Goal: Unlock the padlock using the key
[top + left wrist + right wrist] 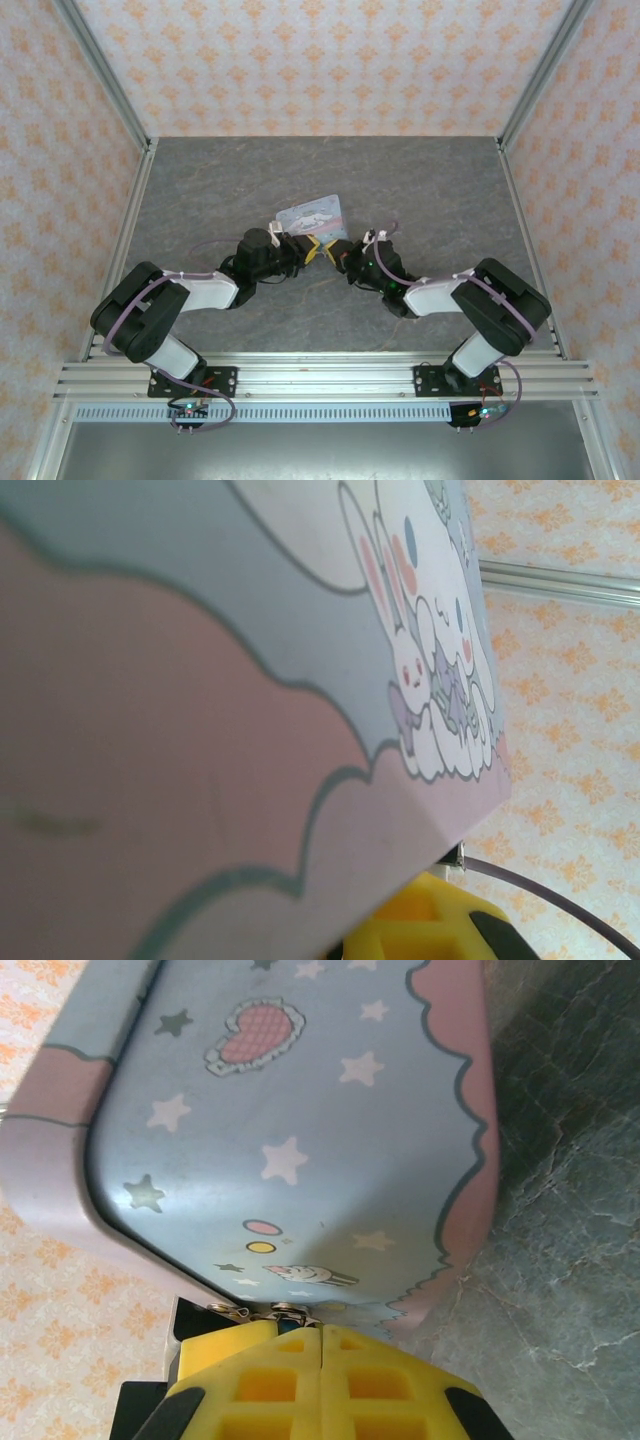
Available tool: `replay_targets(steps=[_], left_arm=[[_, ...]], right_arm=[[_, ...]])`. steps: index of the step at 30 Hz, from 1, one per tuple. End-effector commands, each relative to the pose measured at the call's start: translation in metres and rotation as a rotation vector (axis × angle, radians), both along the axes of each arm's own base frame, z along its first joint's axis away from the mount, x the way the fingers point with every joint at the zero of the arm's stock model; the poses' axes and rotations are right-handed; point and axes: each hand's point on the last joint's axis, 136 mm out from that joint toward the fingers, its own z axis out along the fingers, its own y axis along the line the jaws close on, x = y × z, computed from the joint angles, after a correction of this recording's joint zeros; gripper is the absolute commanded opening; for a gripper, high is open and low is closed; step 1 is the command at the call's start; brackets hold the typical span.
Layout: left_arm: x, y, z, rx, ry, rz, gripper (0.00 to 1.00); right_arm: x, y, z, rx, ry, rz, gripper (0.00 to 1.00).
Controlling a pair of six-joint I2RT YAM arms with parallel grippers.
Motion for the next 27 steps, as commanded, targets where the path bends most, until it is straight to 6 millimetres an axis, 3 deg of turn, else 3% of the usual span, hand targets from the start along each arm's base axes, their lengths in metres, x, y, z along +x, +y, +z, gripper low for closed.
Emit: replay_targets(steps=[1, 12, 18, 27], left_arm=[[-0.002, -0.018, 0.03, -0.05, -0.088, -0.076, 0.0], [-0.003, -0.019, 0.024, -0.041, -0.077, -0.078, 0.0], [-0.008, -0.042, 0.018, -0.049, -0.07, -0.118, 0.0], [-0.006, -0.037, 0.0, -0.007, -0.042, -0.08, 0.0]], right_arm=[[0.006, 0.015, 0.026, 0.073, -0.05, 0.016, 0.0], [0.008, 0.013, 0.015, 0.056, -0.026, -0.008, 0.0], [0.018, 0.044, 0.022, 0.085, -0.037, 0.039, 0.0], [0.015, 0.024, 0.007, 0.051, -0.02, -0.003, 0.0]])
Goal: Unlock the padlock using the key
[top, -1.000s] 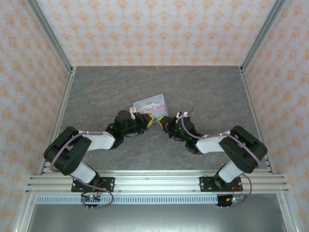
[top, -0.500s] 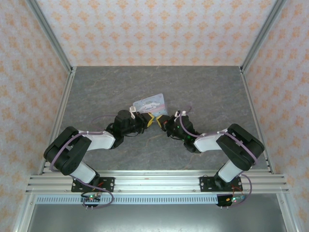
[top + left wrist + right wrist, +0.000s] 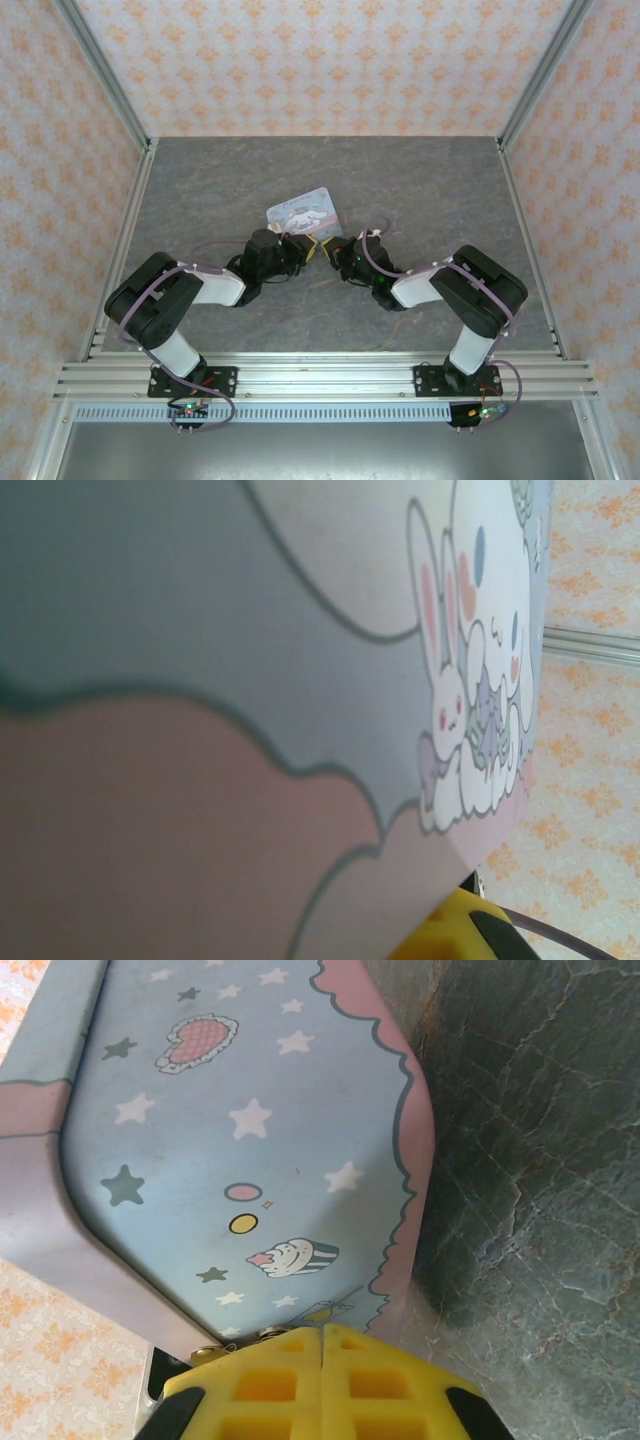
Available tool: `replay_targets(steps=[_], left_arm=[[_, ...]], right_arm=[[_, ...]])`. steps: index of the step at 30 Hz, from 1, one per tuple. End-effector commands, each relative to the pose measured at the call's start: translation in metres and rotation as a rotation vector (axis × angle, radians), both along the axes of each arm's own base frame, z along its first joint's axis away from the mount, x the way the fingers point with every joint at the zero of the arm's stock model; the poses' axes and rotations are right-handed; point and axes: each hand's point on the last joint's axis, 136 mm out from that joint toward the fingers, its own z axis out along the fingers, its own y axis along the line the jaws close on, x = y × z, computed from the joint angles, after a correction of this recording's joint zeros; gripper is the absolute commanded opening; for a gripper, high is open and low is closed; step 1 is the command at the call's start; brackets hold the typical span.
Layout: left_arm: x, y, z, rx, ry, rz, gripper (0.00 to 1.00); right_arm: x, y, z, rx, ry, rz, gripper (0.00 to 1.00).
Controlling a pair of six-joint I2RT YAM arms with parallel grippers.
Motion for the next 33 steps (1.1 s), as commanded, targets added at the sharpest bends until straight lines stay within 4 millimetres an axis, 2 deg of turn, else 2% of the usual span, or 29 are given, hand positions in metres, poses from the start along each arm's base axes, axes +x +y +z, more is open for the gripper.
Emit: replay_targets(steps=[1, 10, 16, 21, 25, 29, 33], left_arm=[[-0.023, -0.041, 0.024, -0.064, -0.057, -0.178, 0.0], [-0.02, -0.024, 0.004, 0.031, -0.013, -0.125, 0.0], [-0.014, -0.019, 0.0, 0.073, -0.015, -0.111, 0.0], [-0.01, -0.015, -0.001, 0.093, -0.018, -0.107, 0.0], [-0.008, -0.013, 0.0, 0.101, -0.021, -0.11, 0.0], [-0.009, -0.011, -0.001, 0.116, -0.017, -0.117, 0.0], [-0.01, -0.009, -0.001, 0.126, -0.008, -0.127, 0.0]], right_arm=[[-0.006, 0.011, 0.033, 0.081, -0.075, 0.053, 0.0], [-0.004, -0.019, 0.034, 0.025, -0.08, 0.026, 0.38], [-0.016, -0.032, 0.025, -0.028, -0.059, 0.048, 0.62], [-0.034, -0.046, 0.006, -0.133, -0.019, 0.096, 0.71], [-0.045, -0.055, 0.001, -0.269, -0.029, 0.154, 0.75], [-0.046, -0.076, -0.001, -0.521, -0.038, 0.189, 0.88], [-0.043, -0.092, 0.002, -0.736, -0.081, 0.246, 0.92]])
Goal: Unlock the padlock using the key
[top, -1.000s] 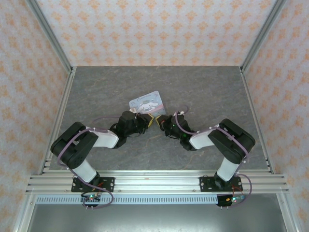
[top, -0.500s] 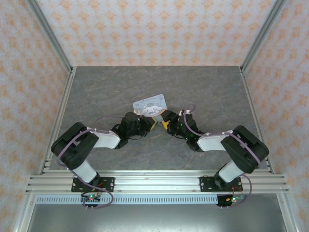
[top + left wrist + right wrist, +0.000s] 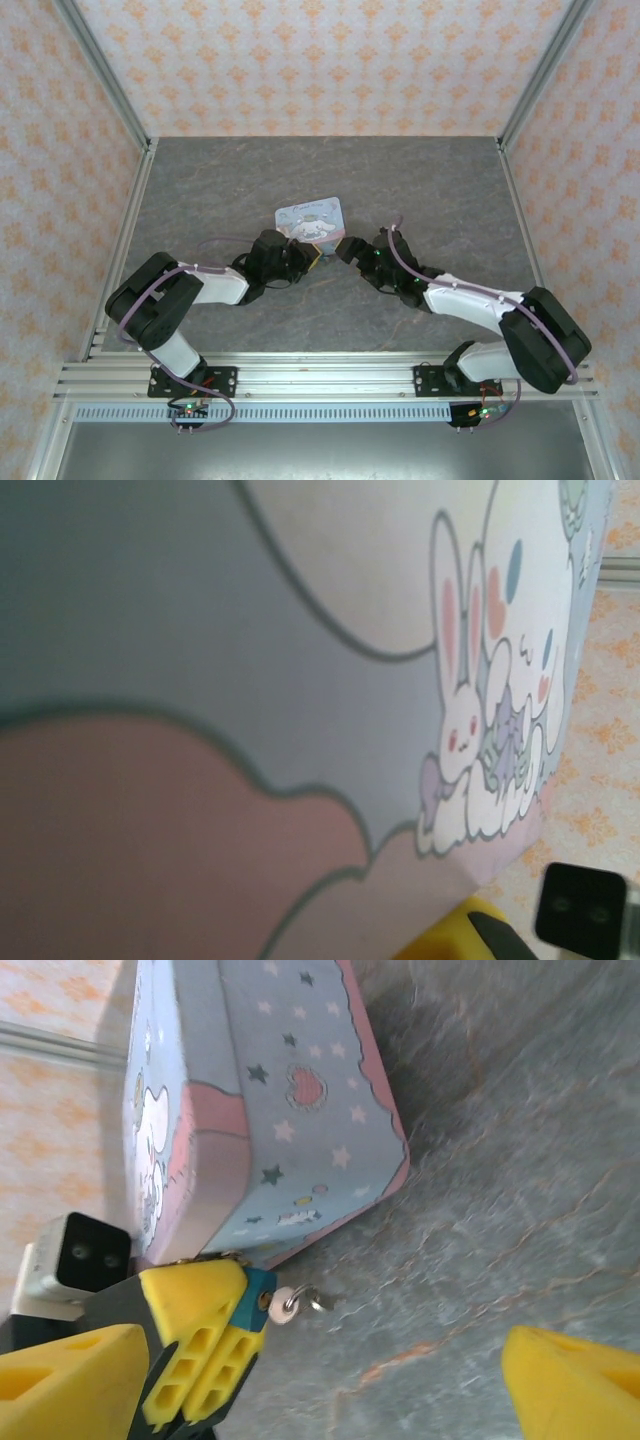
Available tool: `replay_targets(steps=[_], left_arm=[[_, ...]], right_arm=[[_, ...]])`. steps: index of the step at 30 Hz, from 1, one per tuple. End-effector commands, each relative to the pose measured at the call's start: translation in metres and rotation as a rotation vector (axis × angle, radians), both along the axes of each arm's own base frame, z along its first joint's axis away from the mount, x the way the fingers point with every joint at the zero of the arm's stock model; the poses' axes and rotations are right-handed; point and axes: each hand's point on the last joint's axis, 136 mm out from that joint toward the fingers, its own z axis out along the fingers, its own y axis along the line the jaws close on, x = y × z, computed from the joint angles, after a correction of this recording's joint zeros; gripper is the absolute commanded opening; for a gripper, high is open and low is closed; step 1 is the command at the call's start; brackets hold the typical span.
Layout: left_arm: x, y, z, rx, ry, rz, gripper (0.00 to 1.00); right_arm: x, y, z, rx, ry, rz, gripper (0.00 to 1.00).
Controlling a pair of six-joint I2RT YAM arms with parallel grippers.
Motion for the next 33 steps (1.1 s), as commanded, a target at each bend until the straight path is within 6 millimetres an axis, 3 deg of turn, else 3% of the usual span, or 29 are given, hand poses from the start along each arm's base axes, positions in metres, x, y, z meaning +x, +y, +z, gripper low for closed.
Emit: replay_targets(steps=[1, 4, 10, 17, 33], left_arm=[[0.005, -0.002, 0.021, -0.014, -0.036, -0.022, 0.0], [0.003, -0.003, 0.02, -0.004, -0.018, -0.043, 0.0], [-0.003, -0.006, 0.026, 0.021, 0.009, -0.097, 0.0], [-0.008, -0.01, 0.032, 0.032, 0.037, -0.146, 0.0], [-0.008, -0.013, 0.039, 0.026, 0.054, -0.172, 0.0]], right_arm=[[-0.004, -0.025, -0.007, -0.272, -0.043, 0.086, 0.92], [-0.008, -0.016, -0.004, -0.319, -0.099, 0.215, 0.89], [-0.016, -0.005, -0.011, -0.426, -0.145, 0.376, 0.65], [-0.022, 0.019, -0.004, -0.532, -0.295, 0.512, 0.51], [-0.009, 0.048, -0.005, -0.57, -0.399, 0.607, 0.4]])
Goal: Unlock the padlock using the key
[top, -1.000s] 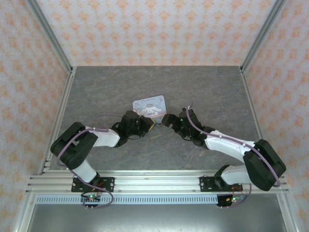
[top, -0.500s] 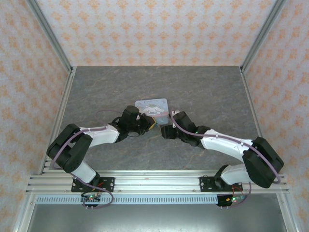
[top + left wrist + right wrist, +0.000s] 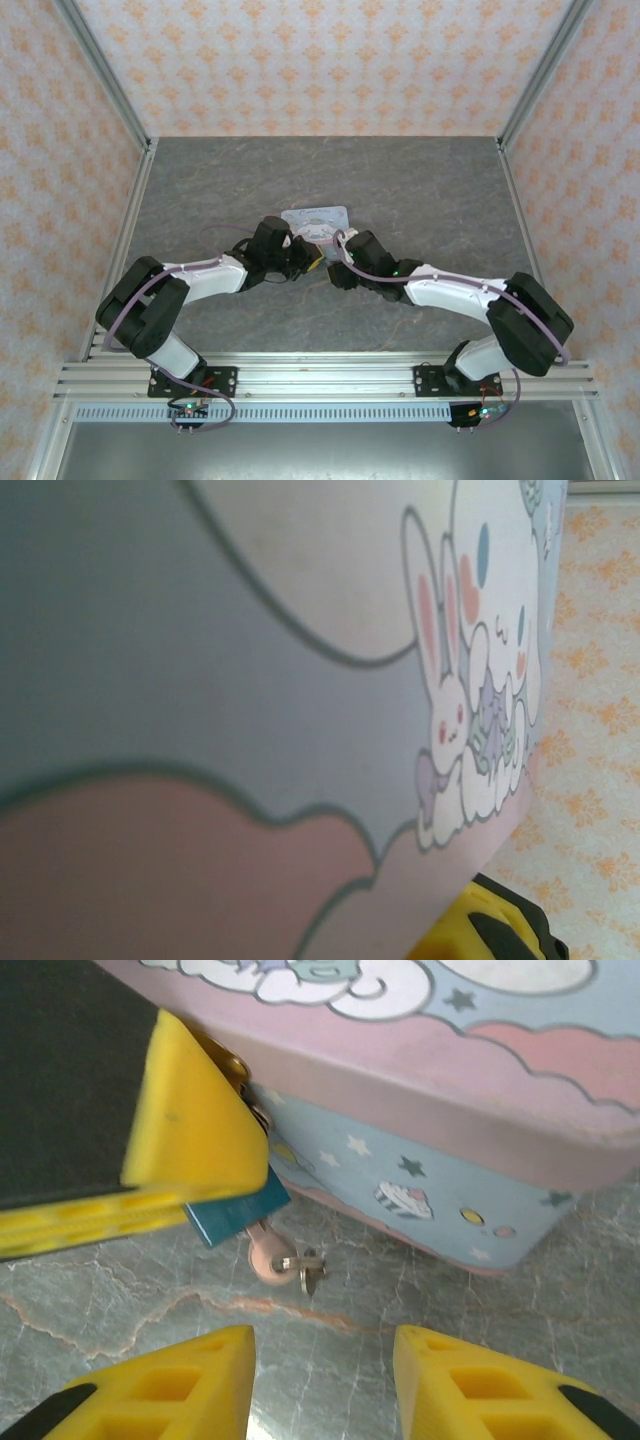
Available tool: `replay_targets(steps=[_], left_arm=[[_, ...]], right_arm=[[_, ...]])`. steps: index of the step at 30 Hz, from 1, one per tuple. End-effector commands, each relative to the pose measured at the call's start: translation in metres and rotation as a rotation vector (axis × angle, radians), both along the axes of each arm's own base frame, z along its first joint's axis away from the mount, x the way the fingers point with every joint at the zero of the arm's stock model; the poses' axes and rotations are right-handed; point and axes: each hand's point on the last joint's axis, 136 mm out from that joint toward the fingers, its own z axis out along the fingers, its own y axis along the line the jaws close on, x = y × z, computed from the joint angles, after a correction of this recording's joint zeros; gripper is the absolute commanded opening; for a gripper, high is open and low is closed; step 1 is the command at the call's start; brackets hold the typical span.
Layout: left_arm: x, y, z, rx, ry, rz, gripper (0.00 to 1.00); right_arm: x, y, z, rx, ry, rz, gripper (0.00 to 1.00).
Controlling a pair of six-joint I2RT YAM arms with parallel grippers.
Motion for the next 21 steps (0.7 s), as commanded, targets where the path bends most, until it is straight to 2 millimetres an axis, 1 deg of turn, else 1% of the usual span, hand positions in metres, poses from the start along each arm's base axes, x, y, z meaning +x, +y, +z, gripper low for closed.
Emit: replay_targets(steps=[1, 6, 15, 18, 21], left_arm=[[0.005, -0.005, 0.025, -0.043, -0.038, -0.022, 0.0], [0.006, -0.006, 0.026, -0.047, -0.037, -0.024, 0.0], [0.005, -0.006, 0.026, -0.05, -0.034, -0.026, 0.0], [0.004, -0.005, 0.026, -0.049, -0.035, -0.025, 0.0], [0.004, -0.005, 0.024, -0.049, -0.032, -0.026, 0.0]], right_arm=[[0.012, 0.015, 0.014, 0.019, -0.057, 0.024, 0.4], [0.016, 0.023, 0.01, 0.016, -0.047, 0.037, 0.4], [0.026, 0.028, 0.004, -0.007, -0.052, 0.027, 0.38], [0.028, 0.028, 0.003, -0.012, -0.056, 0.017, 0.35], [0.031, 0.029, 0.004, -0.012, -0.059, 0.009, 0.3]])
